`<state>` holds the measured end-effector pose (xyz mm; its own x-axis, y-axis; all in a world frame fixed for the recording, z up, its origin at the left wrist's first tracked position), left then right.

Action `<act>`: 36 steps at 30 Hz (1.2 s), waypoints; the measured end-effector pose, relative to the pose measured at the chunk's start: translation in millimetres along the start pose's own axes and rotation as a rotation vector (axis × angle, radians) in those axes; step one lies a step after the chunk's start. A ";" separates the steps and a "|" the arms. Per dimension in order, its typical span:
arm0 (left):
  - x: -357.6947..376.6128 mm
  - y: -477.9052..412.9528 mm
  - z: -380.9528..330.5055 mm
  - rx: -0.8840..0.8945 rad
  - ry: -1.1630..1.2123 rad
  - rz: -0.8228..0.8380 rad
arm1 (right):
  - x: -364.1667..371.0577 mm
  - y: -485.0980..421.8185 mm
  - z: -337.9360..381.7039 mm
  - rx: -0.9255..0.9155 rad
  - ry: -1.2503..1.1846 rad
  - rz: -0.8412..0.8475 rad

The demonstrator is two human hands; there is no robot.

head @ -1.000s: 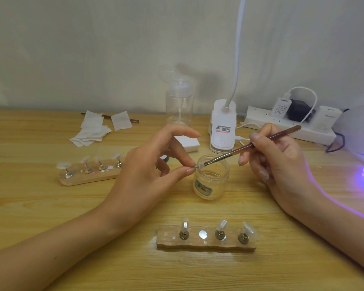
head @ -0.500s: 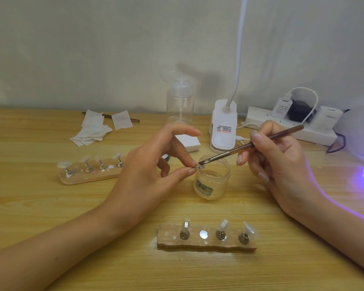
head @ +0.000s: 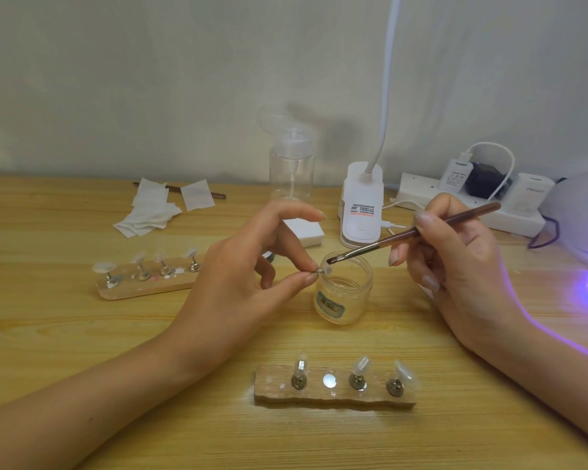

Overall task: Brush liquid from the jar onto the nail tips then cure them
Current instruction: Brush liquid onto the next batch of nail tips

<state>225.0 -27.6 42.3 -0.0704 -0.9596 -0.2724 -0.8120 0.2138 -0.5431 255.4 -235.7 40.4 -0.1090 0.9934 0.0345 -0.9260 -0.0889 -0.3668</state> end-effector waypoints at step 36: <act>0.1 -0.2 3.6 -0.021 0.028 0.011 | 0.5 1.2 3.3 -0.047 0.016 0.007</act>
<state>227.3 -27.1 39.4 -0.0950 -0.9621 -0.2555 -0.8231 0.2203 -0.5234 253.1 -235.5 43.1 -0.1090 0.9939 0.0175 -0.9073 -0.0922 -0.4103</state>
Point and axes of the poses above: each hand's wrist, its own y-axis away from the middle knuckle, its own x-axis out of the palm, z = x × y, the point moved 6 cm from there along -y, towards the middle knuckle, and after that the axes turned 8 degrees about y, right-handed, at the moved point
